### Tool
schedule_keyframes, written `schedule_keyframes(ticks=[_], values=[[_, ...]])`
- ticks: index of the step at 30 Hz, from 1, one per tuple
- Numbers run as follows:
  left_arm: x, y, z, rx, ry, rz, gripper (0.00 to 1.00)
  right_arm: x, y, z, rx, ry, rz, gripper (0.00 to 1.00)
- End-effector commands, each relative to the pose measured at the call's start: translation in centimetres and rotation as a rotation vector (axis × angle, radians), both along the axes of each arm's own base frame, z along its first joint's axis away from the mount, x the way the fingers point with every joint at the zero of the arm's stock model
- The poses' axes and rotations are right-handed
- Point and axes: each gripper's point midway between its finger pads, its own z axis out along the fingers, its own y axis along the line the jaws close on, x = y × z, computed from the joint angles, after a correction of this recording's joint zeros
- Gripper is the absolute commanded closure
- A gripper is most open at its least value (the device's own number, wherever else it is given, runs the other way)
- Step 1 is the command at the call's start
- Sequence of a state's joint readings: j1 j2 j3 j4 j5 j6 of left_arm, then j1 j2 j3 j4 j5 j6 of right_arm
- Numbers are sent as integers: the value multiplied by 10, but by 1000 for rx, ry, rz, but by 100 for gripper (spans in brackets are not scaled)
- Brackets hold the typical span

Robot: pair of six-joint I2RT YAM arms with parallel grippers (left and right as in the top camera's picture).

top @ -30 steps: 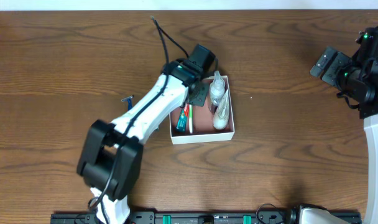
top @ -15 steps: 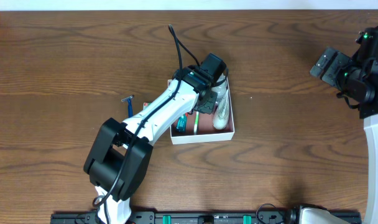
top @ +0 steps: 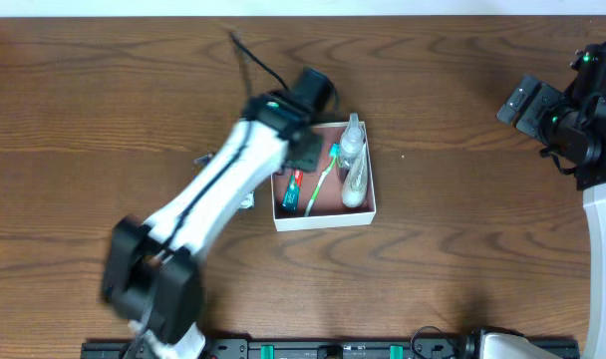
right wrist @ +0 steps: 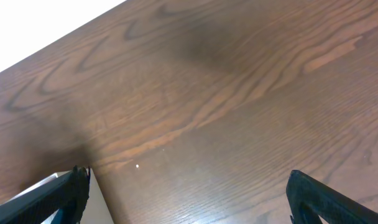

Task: Pack container
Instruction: 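Carry the toothbrush into the box and release it, then move the left gripper to the blue razor and grasp it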

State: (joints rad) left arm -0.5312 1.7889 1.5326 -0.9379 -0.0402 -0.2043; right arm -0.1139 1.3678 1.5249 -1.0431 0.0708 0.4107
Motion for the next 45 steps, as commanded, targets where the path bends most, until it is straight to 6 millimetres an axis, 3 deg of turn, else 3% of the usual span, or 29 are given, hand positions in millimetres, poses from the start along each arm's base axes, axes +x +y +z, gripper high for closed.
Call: schedule_keyframes(ticks=[1, 3, 6, 8, 15, 21, 28, 32, 39, 45], values=[[13, 46, 71, 31, -191, 109, 51, 1, -1, 3, 6, -10, -13, 1], [14, 77, 81, 74, -213, 174, 46, 1, -1, 3, 6, -10, -13, 1], [14, 121, 72, 109, -158, 276, 39, 1, -1, 3, 6, -10, -13, 1], [12, 145, 51, 102, -80, 337, 39, 1, -1, 3, 6, -10, -13, 1], [8, 174, -30, 53, 182, 346, 39, 1, -1, 3, 6, -10, -13, 1], [12, 184, -79, 76, 290, 366, 39, 1, -1, 3, 6, -10, -13, 1], [17, 185, -117, 90, 341, 350, 39, 1, -1, 3, 6, -10, -13, 1], [16, 185, -131, 96, 366, 348, 41, 1, -1, 3, 6, -10, -13, 1], [21, 185, -134, 92, 349, 349, 60, 1, -1, 3, 6, -10, -13, 1], [15, 183, -141, 79, 362, 347, 61, 1, -1, 3, 6, -10, -13, 1]])
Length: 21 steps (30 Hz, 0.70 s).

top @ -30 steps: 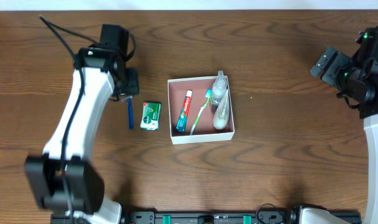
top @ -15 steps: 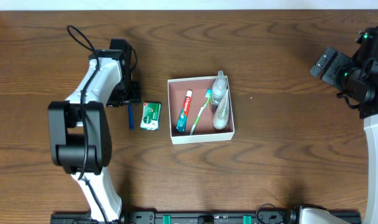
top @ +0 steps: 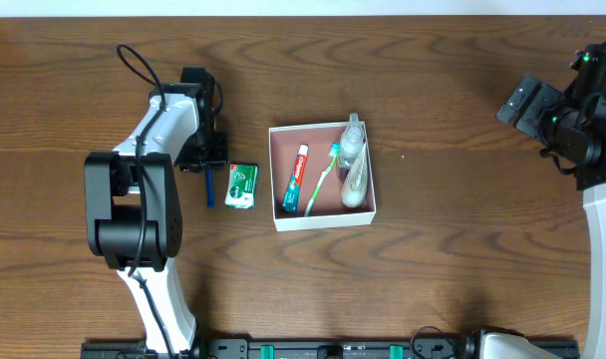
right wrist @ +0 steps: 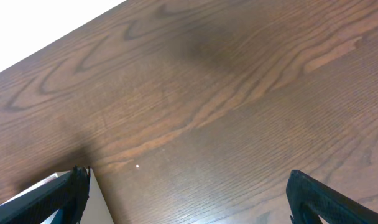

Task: Pack container
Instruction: 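Move the left gripper to the blue razor and grasp it, then carry the razor into the box and release it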

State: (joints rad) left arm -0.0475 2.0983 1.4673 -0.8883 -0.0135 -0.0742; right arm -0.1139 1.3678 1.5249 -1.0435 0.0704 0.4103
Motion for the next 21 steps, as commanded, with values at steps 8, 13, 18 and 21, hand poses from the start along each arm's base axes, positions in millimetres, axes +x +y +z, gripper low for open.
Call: schedule_keyframes(ticks=[8, 13, 18, 21], values=[[-15, 1, -17, -13, 38, 5, 81, 1, -2, 3, 6, -10, -13, 1], [-18, 1, -9, -13, 42, 6, 94, 1, -2, 3, 6, -10, -13, 1], [-12, 0, 43, -16, -42, 2, 94, 1, -2, 3, 6, -10, -13, 1], [-7, -13, 96, -54, -163, -19, 94, 1, -2, 3, 6, -10, -13, 1]])
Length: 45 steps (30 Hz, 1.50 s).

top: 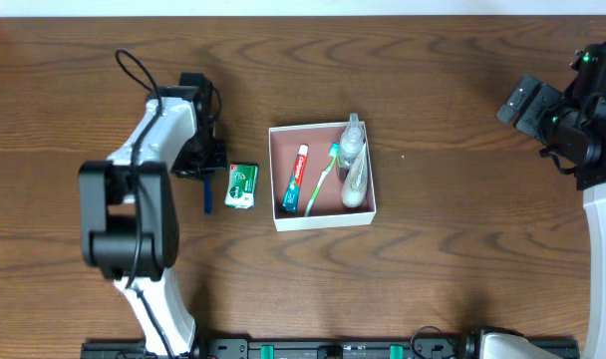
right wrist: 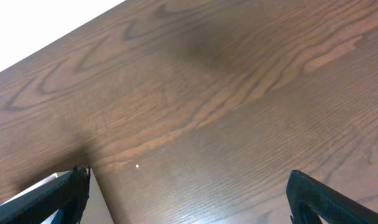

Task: Pack container
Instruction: 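Carry the razor into the box and release it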

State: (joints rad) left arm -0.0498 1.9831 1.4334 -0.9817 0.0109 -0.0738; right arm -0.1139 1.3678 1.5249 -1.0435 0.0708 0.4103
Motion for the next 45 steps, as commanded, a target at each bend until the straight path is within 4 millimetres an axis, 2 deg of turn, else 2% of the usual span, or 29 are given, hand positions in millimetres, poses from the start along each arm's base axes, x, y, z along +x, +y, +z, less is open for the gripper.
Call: schedule_keyframes(ticks=[1, 5, 7, 9, 11, 13, 19, 24, 27, 29, 33, 37, 40, 41, 43, 45], values=[[17, -19, 82, -64, -230, -31, 94, 1, -1, 3, 6, -10, -13, 1], [13, -65, 145, -164, -425, -89, 94, 1, -1, 3, 6, -10, -13, 1], [11, -91, 163, -192, -490, -143, 94, 1, -2, 3, 6, -10, -13, 1], [8, -123, 172, -226, -533, -210, 94, 1, -1, 3, 6, -10, -13, 1], [6, -149, 169, -237, -543, -242, 94, 1, -1, 3, 6, -10, -13, 1], [6, -165, 158, -210, -539, -251, 94, 1, -1, 3, 6, -10, -13, 1], [6, -186, 96, -124, -441, -206, 94, 1, -1, 3, 6, -10, -13, 1], [8, -188, 44, -76, -335, -209, 94, 1, -1, 3, 6, -10, -13, 1], [9, -187, 29, -62, -306, -209, 92, 1, -1, 3, 6, -10, -13, 1], [10, -188, 28, -64, -309, -207, 83, 1, -1, 3, 6, -10, -13, 1], [16, -191, 49, -85, -353, -206, 60, 1, -1, 3, 6, -10, -13, 1], [19, -194, 92, -127, -431, -215, 54, 1, -1, 3, 6, -10, -13, 1], [15, -187, 134, -147, -506, -244, 52, 1, -1, 3, 6, -10, -13, 1], [13, -181, 145, -145, -527, -249, 51, 1, -1, 3, 6, -10, -13, 1], [8, -156, 166, -98, -565, -217, 48, 1, -2, 3, 6, -10, -13, 1], [5, -118, 180, -3, -584, -155, 44, 1, -1, 3, 6, -10, -13, 1]])
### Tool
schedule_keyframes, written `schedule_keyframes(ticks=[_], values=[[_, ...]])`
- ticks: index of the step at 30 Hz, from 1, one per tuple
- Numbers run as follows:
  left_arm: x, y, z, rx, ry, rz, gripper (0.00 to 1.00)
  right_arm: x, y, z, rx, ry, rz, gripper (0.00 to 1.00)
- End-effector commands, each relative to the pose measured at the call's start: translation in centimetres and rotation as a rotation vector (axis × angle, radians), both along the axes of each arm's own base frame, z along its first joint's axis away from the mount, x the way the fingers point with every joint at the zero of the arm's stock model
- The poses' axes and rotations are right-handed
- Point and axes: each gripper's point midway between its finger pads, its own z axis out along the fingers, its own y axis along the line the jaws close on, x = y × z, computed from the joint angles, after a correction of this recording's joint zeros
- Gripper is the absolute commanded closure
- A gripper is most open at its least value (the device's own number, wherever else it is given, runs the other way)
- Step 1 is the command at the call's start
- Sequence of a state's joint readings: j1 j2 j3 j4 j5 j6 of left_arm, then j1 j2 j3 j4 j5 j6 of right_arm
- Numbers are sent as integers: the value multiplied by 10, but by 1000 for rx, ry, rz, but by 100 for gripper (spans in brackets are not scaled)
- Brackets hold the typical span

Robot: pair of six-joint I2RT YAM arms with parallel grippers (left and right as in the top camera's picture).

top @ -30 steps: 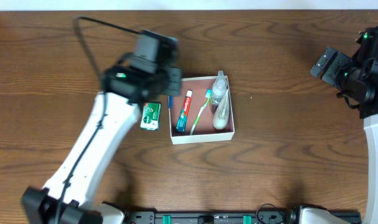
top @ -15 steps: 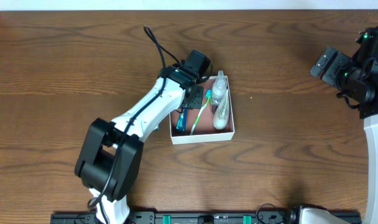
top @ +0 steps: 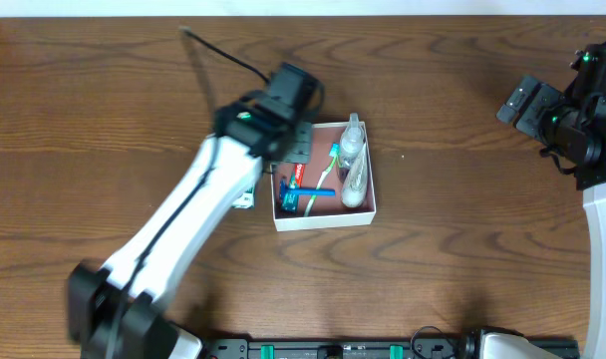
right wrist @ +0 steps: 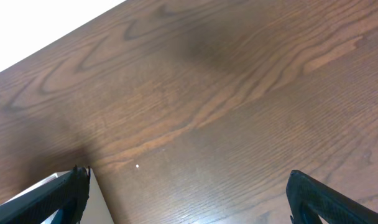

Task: Pack container
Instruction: 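Carry the razor into the box and release it, then grasp the green Dettol soap box with the left gripper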

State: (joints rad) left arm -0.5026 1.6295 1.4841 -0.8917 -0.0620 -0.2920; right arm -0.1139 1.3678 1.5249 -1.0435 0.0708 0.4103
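The white box with a reddish floor [top: 368, 211] sits mid-table. In it lie a toothpaste tube [top: 296, 176], a green toothbrush [top: 324, 172], two clear bottles [top: 354, 150] and a blue razor [top: 310, 192] across the front. My left gripper [top: 296, 140] hovers blurred over the box's far left corner, apart from the razor; its jaws are not readable. A green soap packet [top: 246, 198] lies left of the box, half hidden under the left arm. My right gripper [right wrist: 186, 190] is open and empty over bare wood at the far right [top: 527, 105].
The dark wooden table [top: 453, 259] stretches all round the box. The left arm [top: 183, 229] runs diagonally from the front left to the box. A black rail [top: 333, 349] lines the front edge. A white corner [right wrist: 64, 205] shows by the right gripper's left finger.
My left gripper was at the blue razor on the table left of the soap packet. Now it is over the box's far left corner, and the razor lies inside the box.
My left gripper was over the box, where the toothpaste lay. Then it was far left by the razor and soap packet on the table, and stayed there. Now it is back at the box with the razor inside. The right arm never moved.
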Motion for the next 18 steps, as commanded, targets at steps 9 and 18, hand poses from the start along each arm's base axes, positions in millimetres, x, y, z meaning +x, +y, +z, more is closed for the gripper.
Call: schedule_keyframes(ticks=[9, 18], values=[[-8, 114, -28, 46, 190, 85, 39, 1, -1, 3, 6, -10, -13, 1], [-1, 113, -117, 61, 375, -1, 37, 1, -1, 3, 6, -10, -13, 1]])
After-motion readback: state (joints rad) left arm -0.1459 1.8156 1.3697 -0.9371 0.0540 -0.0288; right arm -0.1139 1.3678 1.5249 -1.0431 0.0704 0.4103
